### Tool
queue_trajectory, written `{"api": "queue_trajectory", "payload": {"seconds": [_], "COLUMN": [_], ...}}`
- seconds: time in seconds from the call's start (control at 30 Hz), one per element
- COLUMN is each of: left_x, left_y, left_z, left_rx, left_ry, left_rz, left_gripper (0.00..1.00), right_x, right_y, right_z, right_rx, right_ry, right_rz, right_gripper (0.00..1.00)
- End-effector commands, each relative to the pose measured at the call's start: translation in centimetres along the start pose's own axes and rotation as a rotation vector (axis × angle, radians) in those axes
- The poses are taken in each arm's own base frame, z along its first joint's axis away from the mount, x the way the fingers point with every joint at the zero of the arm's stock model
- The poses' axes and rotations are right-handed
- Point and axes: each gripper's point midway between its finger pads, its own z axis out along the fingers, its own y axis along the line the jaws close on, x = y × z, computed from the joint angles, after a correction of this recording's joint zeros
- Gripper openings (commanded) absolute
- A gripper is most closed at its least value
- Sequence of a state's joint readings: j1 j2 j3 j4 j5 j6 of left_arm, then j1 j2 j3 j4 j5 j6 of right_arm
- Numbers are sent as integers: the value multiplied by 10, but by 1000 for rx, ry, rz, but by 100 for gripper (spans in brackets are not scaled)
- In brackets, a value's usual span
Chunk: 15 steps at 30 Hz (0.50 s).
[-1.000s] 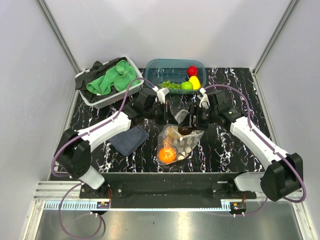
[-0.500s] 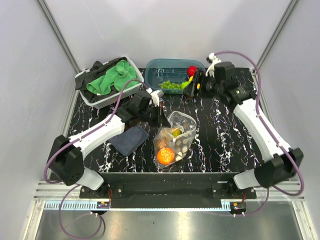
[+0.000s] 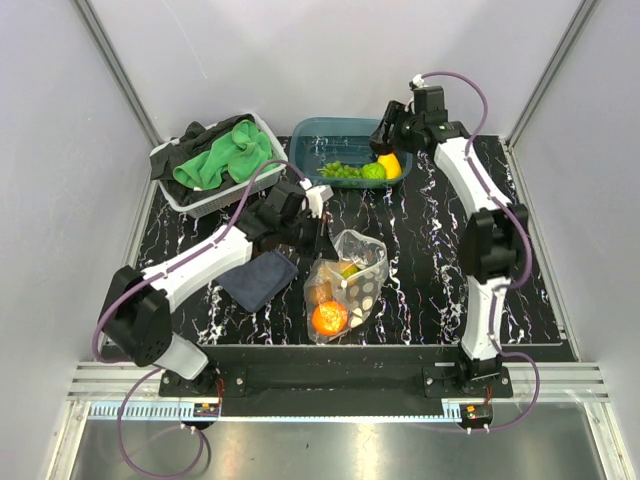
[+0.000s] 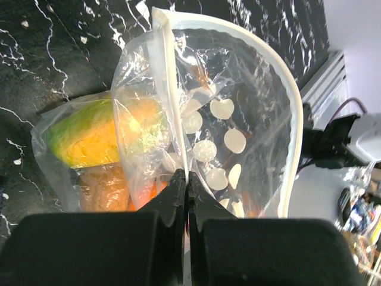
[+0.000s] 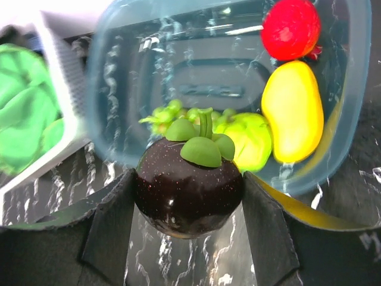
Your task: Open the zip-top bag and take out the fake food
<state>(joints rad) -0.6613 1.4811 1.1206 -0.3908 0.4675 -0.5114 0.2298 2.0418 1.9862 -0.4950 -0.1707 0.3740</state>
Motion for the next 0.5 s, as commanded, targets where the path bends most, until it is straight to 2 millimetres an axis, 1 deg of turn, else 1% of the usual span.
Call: {"api": "queue_trajectory", "payload": {"seconds": [0.0, 0.03, 0.07, 0.1, 0.13, 0.17, 0.2, 0.23, 0.27, 0.3, 0.33, 0.37, 0.4, 0.43, 0.47], "left_x": [-13, -15, -17, -17, -18, -20, -22, -21, -21, -23, -22, -22, -22, -24, -25], "left_y": [-6, -9, -9, -7, -5, -5, -5, -4, -4, -4, -3, -1, 0, 2, 5], "left_z": [3, 3, 3, 4, 4, 5, 6, 10, 12, 13, 14, 13, 11, 7, 5], "left_rx": [56, 72, 77, 77, 76, 77, 82, 93, 100, 106, 120, 121, 122, 119, 112], "left_ry": [23, 27, 26, 32, 29, 26, 23, 38, 43, 45, 58, 65, 66, 58, 52], "left_rz": [85, 93, 114, 118, 121, 126, 131, 124, 128, 131, 126, 124, 122, 124, 129], "left_gripper": [0, 0, 0, 0, 0, 0, 0, 0, 0, 0, 0, 0, 0, 0, 0], "right_x": [4, 18, 7, 11, 24, 8, 13, 24, 15, 14, 20, 17, 18, 14, 16], "right_y": [-3, -14, -10, -14, -22, -15, -17, -24, -20, -23, -27, -26, -27, -25, -26], "right_z": [37, 56, 60, 66, 84, 85, 89, 104, 105, 108, 116, 116, 116, 113, 112], "right_rx": [-21, -4, -13, 0, 8, -13, -7, -2, -15, -10, -4, -5, 0, -1, 3], "right_ry": [65, 101, 76, 87, 117, 81, 97, 117, 92, 85, 93, 84, 88, 78, 86], "right_rz": [44, 52, 48, 54, 62, 54, 58, 65, 56, 55, 55, 53, 58, 59, 61], "right_gripper": [22, 23, 26, 33, 38, 43, 50, 62, 67, 73, 81, 85, 88, 91, 97]}}
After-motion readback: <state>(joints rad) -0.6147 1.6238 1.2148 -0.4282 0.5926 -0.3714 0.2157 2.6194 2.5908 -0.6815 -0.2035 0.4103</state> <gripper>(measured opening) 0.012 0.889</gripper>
